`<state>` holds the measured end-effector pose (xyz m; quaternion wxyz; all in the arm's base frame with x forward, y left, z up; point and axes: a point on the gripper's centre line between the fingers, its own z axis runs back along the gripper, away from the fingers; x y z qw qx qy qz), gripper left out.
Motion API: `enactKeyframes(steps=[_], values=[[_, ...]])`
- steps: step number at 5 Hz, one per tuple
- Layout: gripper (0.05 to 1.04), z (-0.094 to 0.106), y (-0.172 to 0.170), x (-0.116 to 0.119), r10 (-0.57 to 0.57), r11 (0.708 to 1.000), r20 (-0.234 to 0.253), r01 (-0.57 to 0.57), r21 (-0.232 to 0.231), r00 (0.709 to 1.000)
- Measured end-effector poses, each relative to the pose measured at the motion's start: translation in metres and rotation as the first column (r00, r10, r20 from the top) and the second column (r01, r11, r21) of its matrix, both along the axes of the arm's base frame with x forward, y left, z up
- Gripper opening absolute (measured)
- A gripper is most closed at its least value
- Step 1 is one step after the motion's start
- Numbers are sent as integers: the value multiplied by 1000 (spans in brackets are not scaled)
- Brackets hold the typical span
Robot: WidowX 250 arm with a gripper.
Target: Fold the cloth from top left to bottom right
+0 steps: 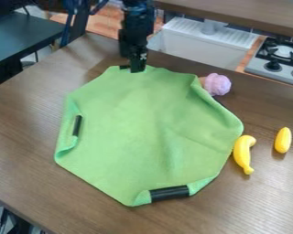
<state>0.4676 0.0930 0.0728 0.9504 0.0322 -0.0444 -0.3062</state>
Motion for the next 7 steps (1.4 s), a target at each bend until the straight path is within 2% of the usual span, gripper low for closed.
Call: enactKeyframes(steps=[1,2,3,5,7], values=[[1001,-12,1,4,-7,1000,34,6,3,999],[1001,-5,7,6,0,1000,55,0,-3,998],[1001,5,15,13,-1,1000,87,0,9,996],[1001,-5,17,20,-4,1000,64,3,6,998],[962,-27,15,20,-6,1000,8,6,14,1000]])
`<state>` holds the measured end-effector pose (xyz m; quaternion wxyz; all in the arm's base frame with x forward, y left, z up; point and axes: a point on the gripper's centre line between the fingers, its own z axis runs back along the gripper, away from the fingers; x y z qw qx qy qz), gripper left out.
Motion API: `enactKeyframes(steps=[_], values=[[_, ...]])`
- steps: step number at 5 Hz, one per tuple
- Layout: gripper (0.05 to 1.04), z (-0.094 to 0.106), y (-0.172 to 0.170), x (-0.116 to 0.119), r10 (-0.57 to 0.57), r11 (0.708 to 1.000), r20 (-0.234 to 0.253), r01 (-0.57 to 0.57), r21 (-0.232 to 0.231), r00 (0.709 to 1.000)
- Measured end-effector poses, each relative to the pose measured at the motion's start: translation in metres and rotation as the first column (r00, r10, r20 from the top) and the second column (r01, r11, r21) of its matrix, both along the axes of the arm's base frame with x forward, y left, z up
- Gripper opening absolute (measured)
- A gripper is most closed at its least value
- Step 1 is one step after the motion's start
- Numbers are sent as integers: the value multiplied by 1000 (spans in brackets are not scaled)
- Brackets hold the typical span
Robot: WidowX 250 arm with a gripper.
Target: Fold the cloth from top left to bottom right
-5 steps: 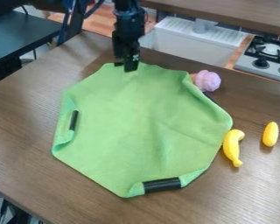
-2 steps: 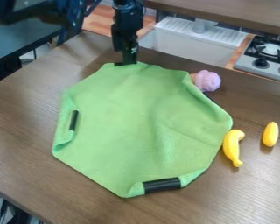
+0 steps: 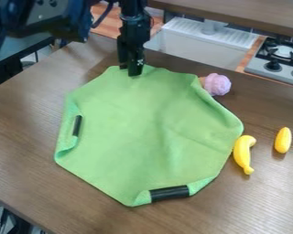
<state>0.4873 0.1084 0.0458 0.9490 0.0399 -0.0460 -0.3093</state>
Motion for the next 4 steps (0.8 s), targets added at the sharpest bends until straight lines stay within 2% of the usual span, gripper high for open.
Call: enactKeyframes(steps=[2,3,4], values=[[386,-1,-9,2,3,1000,-2,-3,15,1000],[153,0,-7,3,14,1000,6,-14,26,1000],[68,-1,-7,3,24,999,4,-25,30,1000]])
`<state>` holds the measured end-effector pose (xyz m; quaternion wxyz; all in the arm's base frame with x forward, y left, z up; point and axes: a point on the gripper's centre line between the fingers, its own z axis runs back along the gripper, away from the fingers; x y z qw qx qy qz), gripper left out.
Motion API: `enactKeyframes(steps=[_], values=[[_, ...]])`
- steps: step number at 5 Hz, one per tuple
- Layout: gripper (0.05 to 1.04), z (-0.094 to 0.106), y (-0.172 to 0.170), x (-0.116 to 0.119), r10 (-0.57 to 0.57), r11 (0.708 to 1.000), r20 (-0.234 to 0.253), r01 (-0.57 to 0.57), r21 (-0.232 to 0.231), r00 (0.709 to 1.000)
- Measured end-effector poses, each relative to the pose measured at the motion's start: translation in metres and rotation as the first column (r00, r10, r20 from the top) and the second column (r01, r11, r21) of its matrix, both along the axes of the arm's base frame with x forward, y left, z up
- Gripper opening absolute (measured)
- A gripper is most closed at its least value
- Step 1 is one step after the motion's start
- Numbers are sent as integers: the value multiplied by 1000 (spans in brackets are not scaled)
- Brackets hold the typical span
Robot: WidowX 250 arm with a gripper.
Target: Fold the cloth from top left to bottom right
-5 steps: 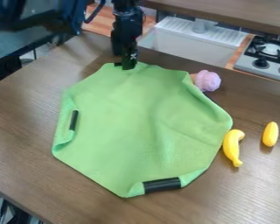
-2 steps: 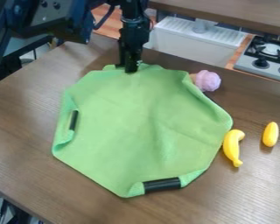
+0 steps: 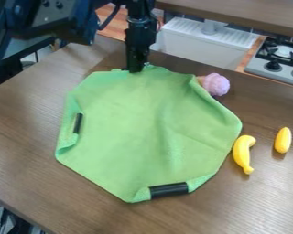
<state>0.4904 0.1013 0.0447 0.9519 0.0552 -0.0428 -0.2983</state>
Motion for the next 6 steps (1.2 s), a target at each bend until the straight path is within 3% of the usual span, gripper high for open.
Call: enactKeyframes(steps=[2,4,5,6], values=[[51,4,4,-8,37,999,25,-38,27,999],[51,57,3,-33,23,997,163,-34,69,986],[51,62,-3,-45,6,998,180,-18,66,984],[51,60,-34,-56,-77,995,176,64,79,981]])
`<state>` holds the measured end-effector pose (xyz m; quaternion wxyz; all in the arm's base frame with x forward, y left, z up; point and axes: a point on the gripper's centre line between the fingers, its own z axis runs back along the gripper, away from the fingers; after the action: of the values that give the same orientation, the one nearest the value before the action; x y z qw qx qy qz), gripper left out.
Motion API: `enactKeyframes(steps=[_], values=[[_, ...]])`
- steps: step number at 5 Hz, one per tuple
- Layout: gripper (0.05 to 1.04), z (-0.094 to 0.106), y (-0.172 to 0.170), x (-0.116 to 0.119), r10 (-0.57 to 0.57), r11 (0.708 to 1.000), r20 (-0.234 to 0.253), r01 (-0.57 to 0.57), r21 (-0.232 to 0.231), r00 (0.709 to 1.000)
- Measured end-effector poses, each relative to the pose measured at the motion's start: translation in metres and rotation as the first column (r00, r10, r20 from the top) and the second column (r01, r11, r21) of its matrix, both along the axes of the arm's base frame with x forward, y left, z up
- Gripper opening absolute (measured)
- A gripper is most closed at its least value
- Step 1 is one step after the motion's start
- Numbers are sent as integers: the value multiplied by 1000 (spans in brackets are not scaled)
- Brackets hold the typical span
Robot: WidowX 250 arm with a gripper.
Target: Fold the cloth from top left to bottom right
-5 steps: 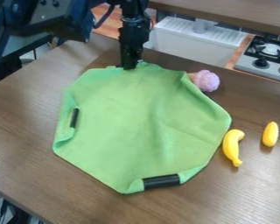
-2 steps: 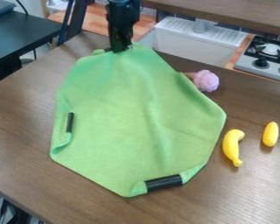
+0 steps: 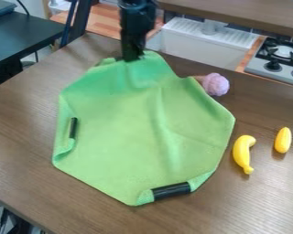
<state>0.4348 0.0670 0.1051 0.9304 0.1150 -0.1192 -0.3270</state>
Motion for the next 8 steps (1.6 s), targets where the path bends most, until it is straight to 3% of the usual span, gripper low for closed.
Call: enactKeyframes(steps=[1,2,4,5,7,8], values=[[51,-9,-41,-16,-103,994,-22,103,27,994],[51,-3,-60,-36,-155,987,-10,156,51,988],[51,6,-93,-85,-247,968,-2,247,44,969],[51,2,-107,-104,-247,968,-30,248,39,969],[51,-7,-141,-124,-235,964,-74,242,107,969],[51,-21,-161,-133,-251,949,-99,265,172,963]])
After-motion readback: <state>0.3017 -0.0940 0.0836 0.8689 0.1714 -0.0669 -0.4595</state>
